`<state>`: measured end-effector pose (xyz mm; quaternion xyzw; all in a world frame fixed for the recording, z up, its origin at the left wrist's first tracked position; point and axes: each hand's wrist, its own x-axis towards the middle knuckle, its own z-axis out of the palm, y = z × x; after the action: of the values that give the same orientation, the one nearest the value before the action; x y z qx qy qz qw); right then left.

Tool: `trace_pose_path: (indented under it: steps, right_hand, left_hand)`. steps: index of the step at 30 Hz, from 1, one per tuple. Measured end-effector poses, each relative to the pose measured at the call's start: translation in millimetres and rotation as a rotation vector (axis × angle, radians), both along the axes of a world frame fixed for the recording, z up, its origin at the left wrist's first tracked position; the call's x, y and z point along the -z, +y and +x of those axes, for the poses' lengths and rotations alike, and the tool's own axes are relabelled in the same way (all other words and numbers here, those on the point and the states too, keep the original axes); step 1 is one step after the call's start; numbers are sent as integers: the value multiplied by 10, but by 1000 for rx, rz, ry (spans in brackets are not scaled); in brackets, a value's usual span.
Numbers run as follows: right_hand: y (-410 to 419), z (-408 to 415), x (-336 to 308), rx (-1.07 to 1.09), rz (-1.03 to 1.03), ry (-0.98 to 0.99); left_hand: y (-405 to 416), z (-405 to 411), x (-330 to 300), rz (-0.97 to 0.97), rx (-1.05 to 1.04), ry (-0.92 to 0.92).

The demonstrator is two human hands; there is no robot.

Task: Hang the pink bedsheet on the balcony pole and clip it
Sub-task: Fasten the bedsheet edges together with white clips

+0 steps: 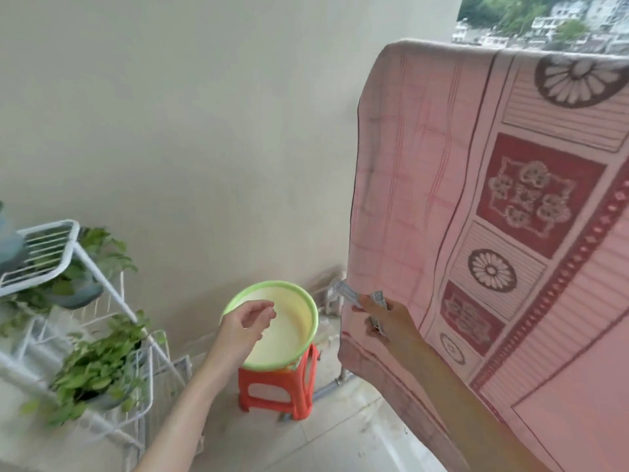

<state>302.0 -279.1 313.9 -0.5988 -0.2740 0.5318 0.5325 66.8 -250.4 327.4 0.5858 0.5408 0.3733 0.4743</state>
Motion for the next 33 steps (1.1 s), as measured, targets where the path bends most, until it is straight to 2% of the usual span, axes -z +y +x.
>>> trace_pose_path:
  steps: [6, 14, 19, 22, 28, 33]
  right_hand:
    - [863, 209, -58, 201, 105, -197]
    - [1591, 235, -205, 491, 148, -552]
    - [1698, 145, -286, 538, 12, -748]
    - [1710, 108, -394, 600, -40, -803]
    - [1877, 58, -664, 671, -36, -858]
    - [2011, 54, -913, 731, 45, -873]
  left_hand:
    - [1393, 504, 54, -8, 275, -6]
    - [2955, 1352, -421, 159, 780, -25]
    - [3437, 2041, -830, 100, 1052, -186]
    - [3540, 2302, -990, 51, 1207, -369]
    - [3559, 2468, -1461, 20, 1293, -705]
    - [3667, 2546, -1858, 63, 1206, -793]
